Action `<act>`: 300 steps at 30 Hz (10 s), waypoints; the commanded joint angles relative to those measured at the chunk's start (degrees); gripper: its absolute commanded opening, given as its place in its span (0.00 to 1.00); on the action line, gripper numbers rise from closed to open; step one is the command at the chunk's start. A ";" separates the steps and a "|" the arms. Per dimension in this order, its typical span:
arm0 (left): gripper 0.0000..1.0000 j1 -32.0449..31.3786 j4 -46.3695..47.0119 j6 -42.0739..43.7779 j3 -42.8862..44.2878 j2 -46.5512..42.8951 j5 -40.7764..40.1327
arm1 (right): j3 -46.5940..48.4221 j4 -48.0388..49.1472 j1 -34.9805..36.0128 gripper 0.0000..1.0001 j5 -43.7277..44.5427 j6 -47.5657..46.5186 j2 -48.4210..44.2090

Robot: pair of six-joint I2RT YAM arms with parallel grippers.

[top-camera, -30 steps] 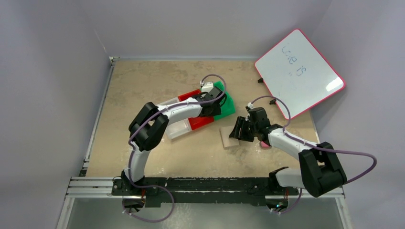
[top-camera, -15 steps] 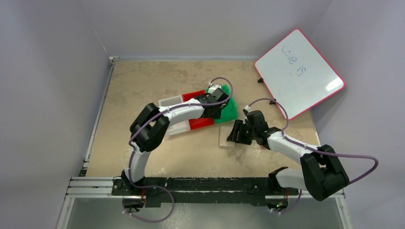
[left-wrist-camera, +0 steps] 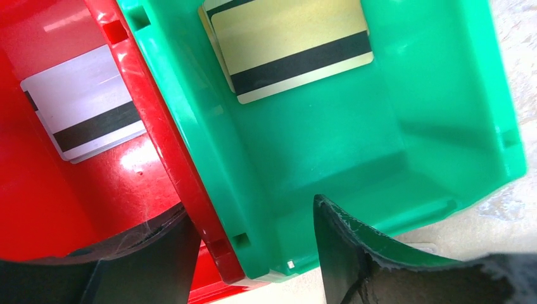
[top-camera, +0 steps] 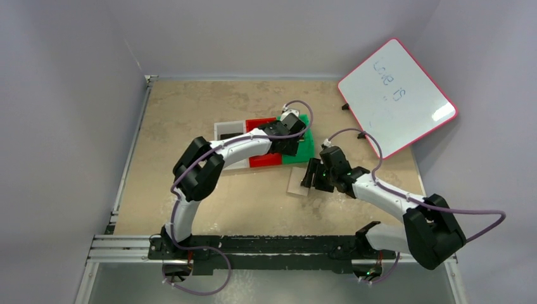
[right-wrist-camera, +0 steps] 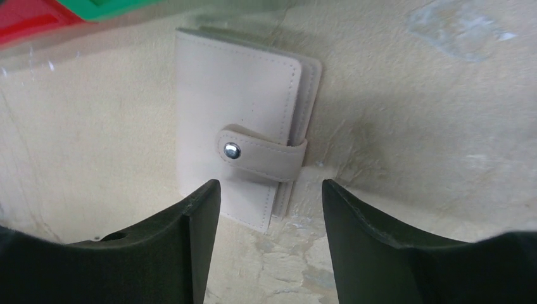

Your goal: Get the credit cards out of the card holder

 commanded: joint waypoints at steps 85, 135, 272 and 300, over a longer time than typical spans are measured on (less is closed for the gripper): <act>0.49 -7.59 9.69 -29.78 -54.86 -42.47 -7.11 | 15.07 1.24 16.33 0.51 2.61 -4.53 12.22; 0.66 -7.56 -0.07 -40.42 -57.56 -63.15 -23.17 | 22.94 -8.91 27.64 0.05 13.50 1.17 20.24; 0.45 -12.61 20.42 -30.33 -54.28 -47.99 -8.26 | -8.72 27.89 5.78 0.00 -15.28 -1.19 0.80; 0.51 -13.72 27.99 -35.71 -62.04 -46.99 3.58 | -9.91 27.35 5.71 0.00 -9.80 4.33 3.91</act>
